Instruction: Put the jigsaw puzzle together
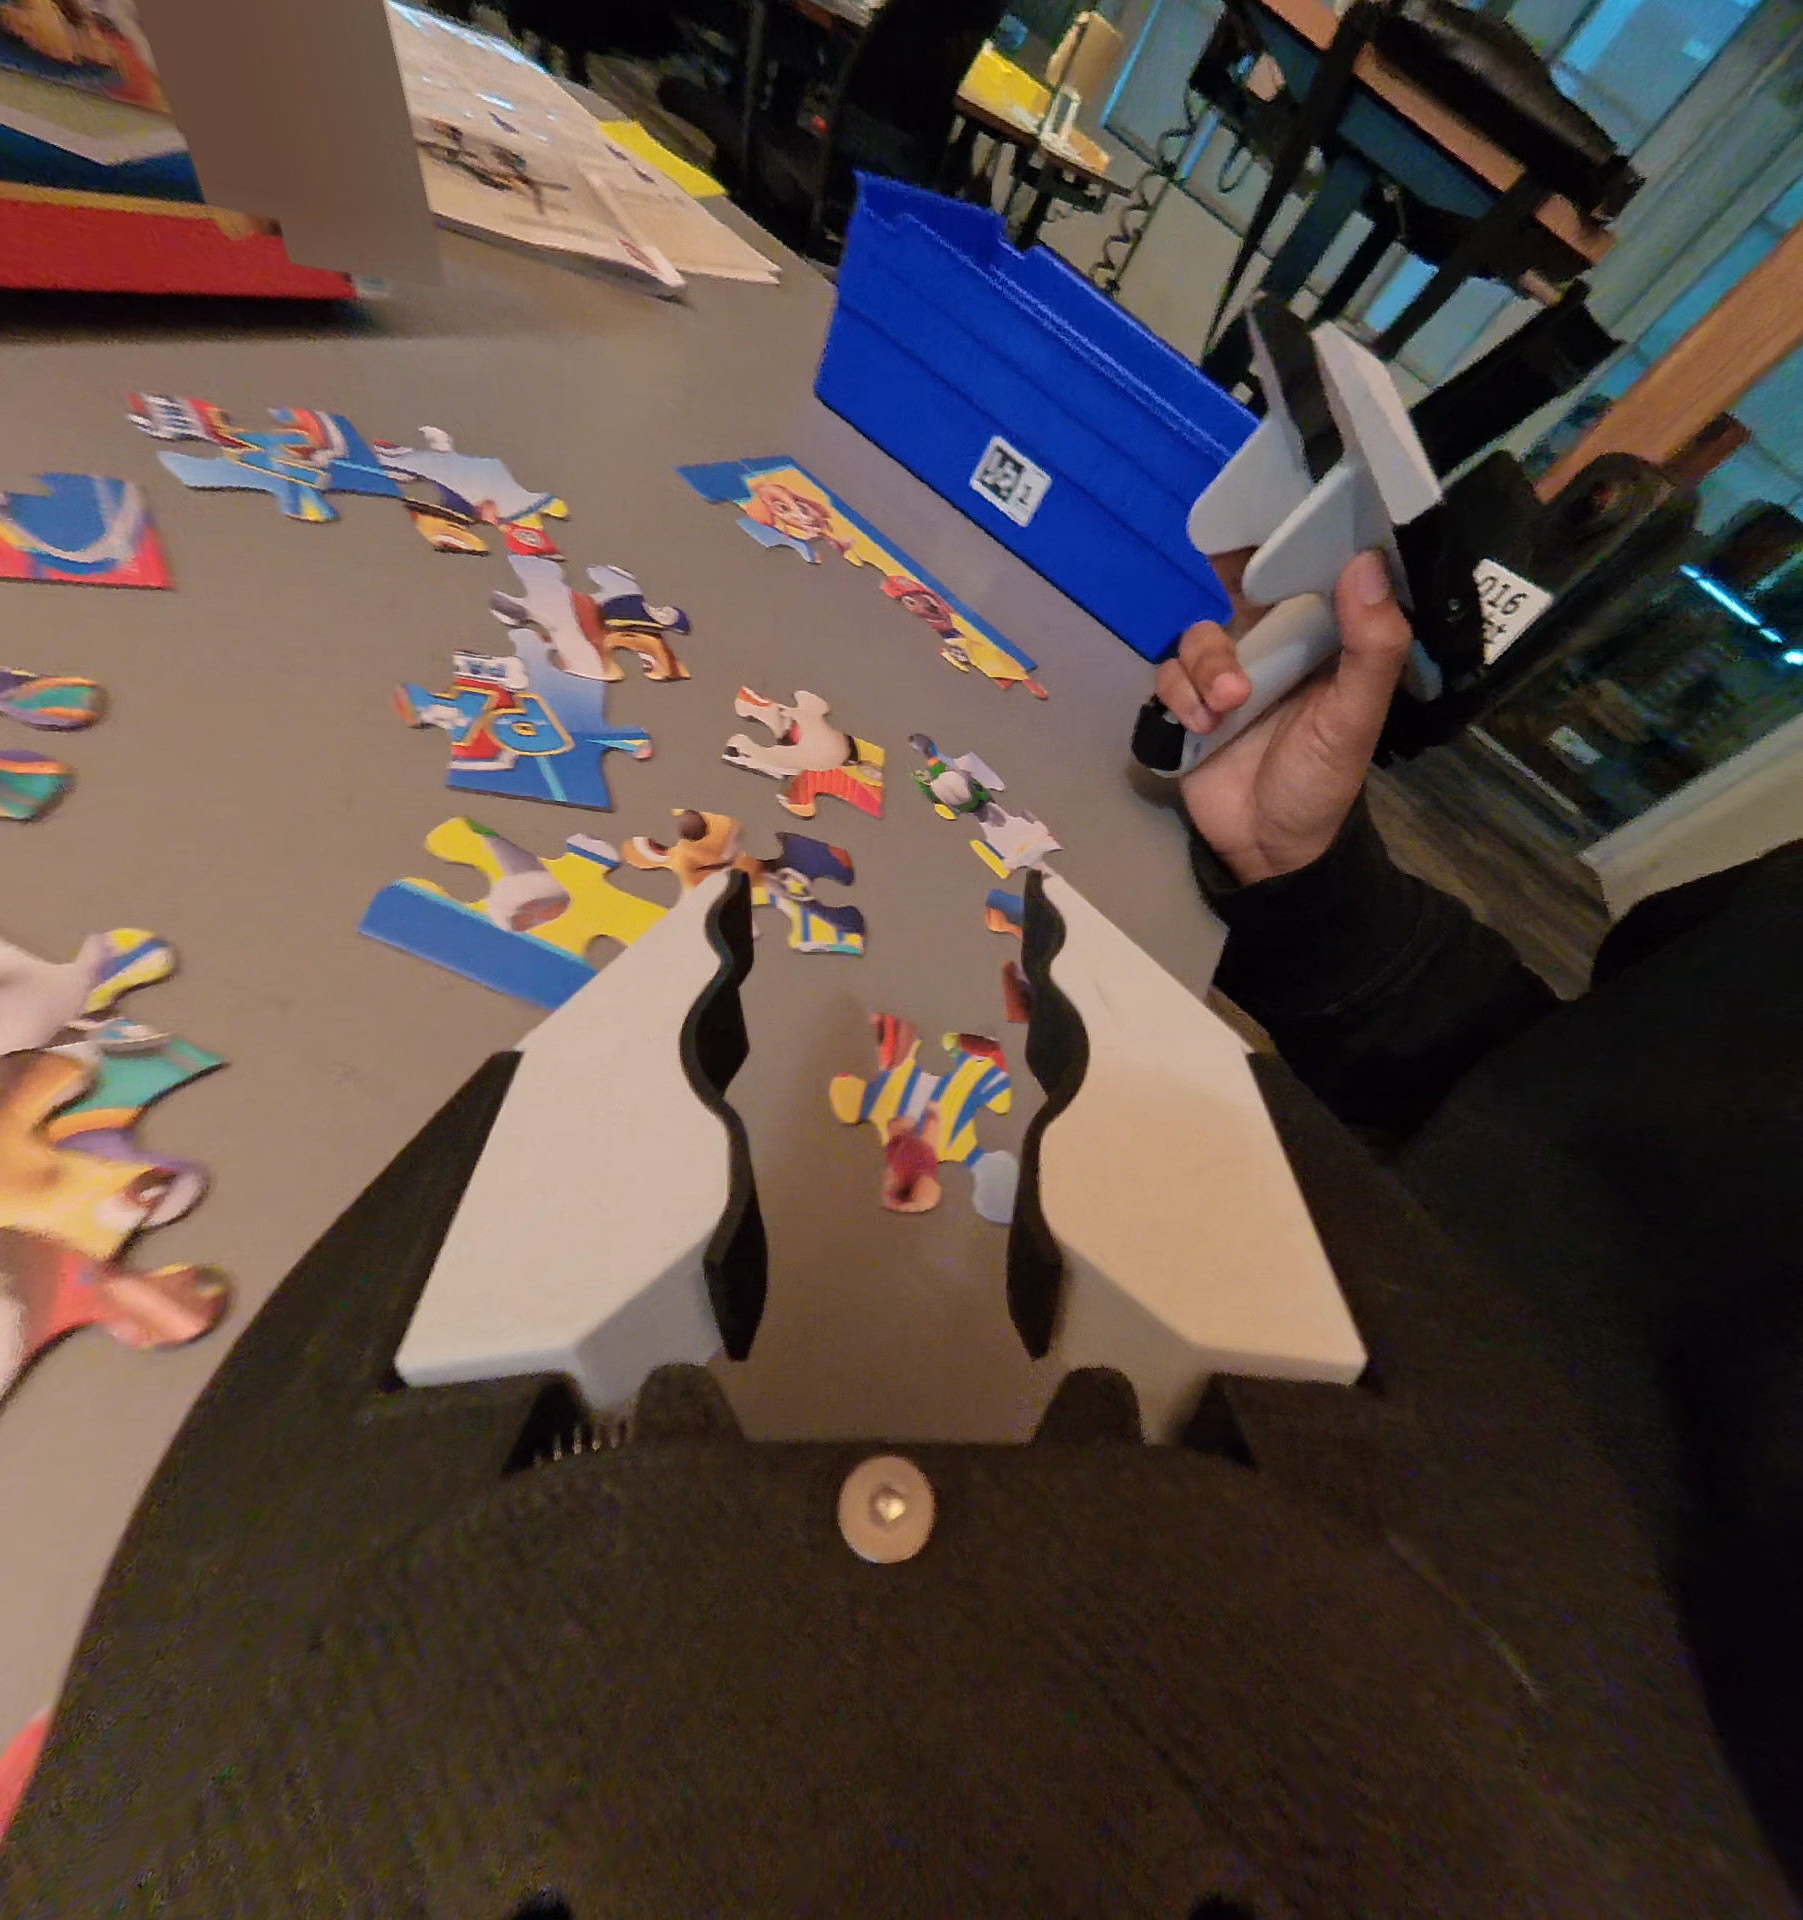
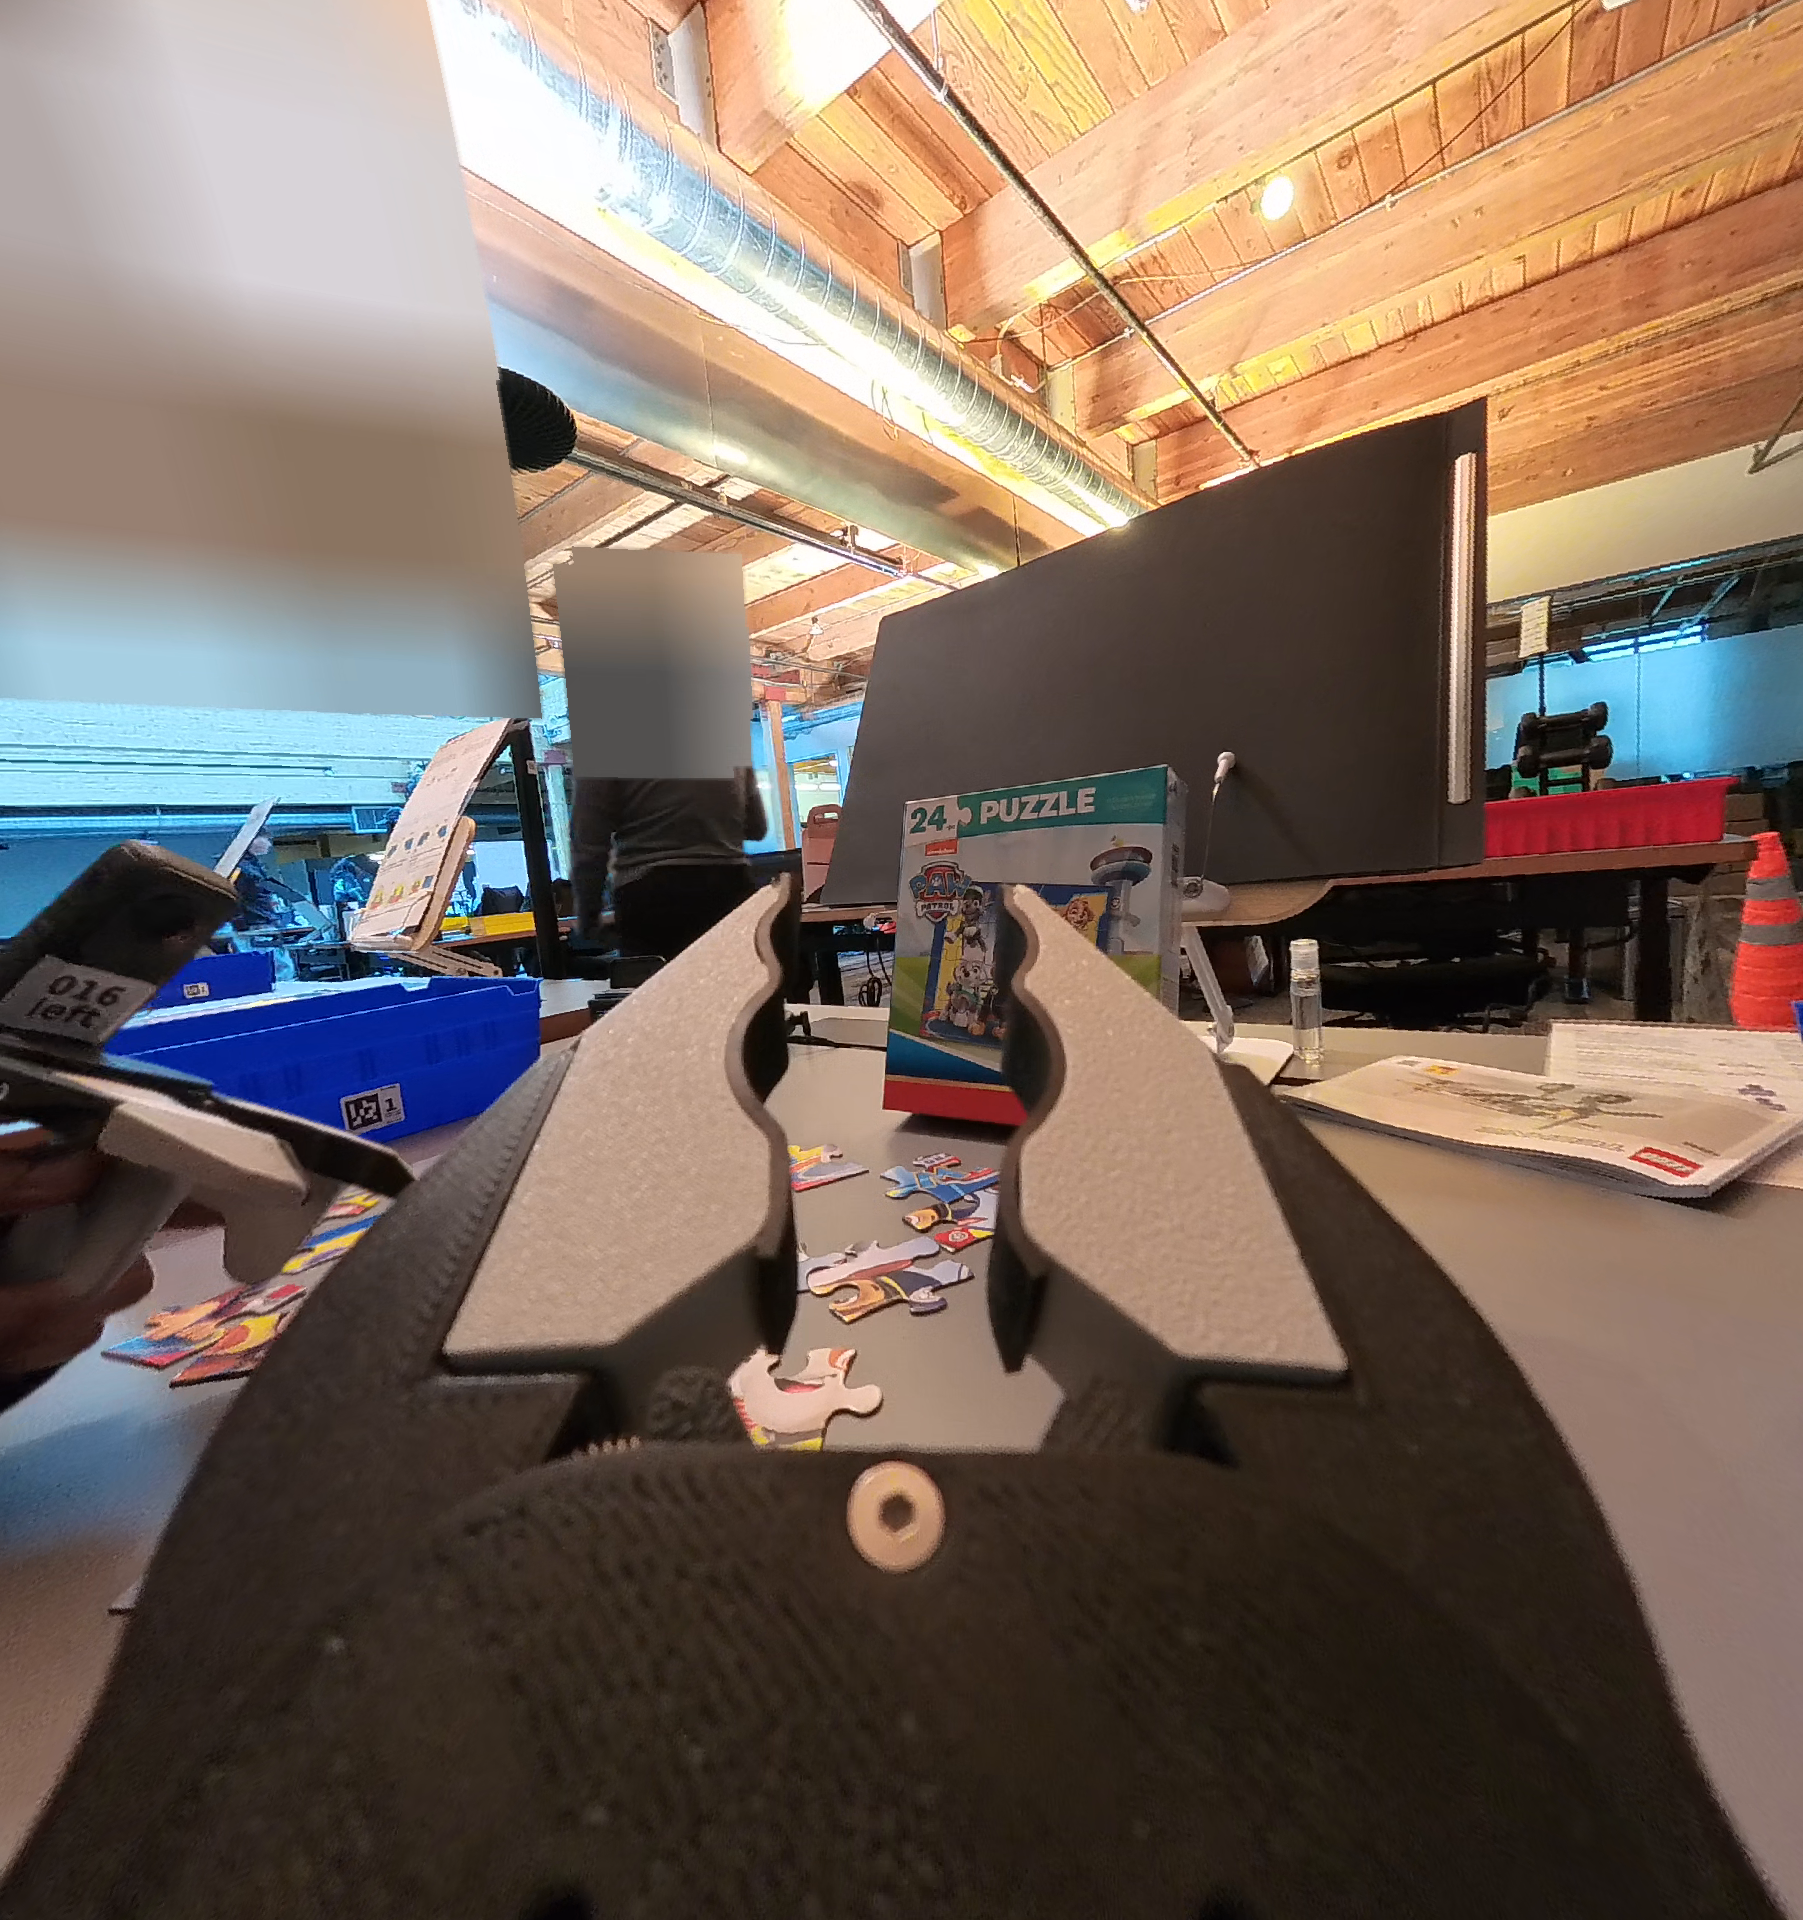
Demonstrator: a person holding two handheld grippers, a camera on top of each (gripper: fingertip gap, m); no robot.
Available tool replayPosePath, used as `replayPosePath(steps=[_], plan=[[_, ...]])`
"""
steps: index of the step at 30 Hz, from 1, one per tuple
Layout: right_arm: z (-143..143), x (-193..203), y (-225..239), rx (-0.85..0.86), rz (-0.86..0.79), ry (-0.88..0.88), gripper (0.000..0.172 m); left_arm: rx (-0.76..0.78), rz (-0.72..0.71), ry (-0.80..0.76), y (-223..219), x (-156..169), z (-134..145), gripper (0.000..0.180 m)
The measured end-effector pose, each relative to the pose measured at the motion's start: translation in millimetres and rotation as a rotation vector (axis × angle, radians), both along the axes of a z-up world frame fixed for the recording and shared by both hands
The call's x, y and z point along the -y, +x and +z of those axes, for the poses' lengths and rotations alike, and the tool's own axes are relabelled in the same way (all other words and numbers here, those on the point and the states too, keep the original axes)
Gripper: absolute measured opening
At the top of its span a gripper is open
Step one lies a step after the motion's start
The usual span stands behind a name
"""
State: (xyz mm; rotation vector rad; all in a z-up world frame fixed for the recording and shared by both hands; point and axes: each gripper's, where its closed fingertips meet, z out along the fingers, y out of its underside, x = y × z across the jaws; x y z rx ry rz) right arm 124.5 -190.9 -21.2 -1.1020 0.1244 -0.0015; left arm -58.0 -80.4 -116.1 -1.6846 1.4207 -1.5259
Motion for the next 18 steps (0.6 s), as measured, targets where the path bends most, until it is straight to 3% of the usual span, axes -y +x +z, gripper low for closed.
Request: replayPosePath(steps=[8, 13, 18], plan=[[-0.5, -0.7, 0.1, -0.002, 0.002, -0.003, 0.036, 0.028, 0.203, 0.016, -35.7, -60.5, 11.8, 0.050], [-1.2, -2.5, -0.3, 0.007, -0.002, -0.013, 0.036, -0.012, 0.295, 0.115, -57.8, -79.8, 6.0, 0.050], [-2.4, -4.5, -2.0, 0.023, -0.010, -0.027, 0.036, 0.013, 0.345, 0.099, -74.6, -93.4, 12.3, 0.050]])
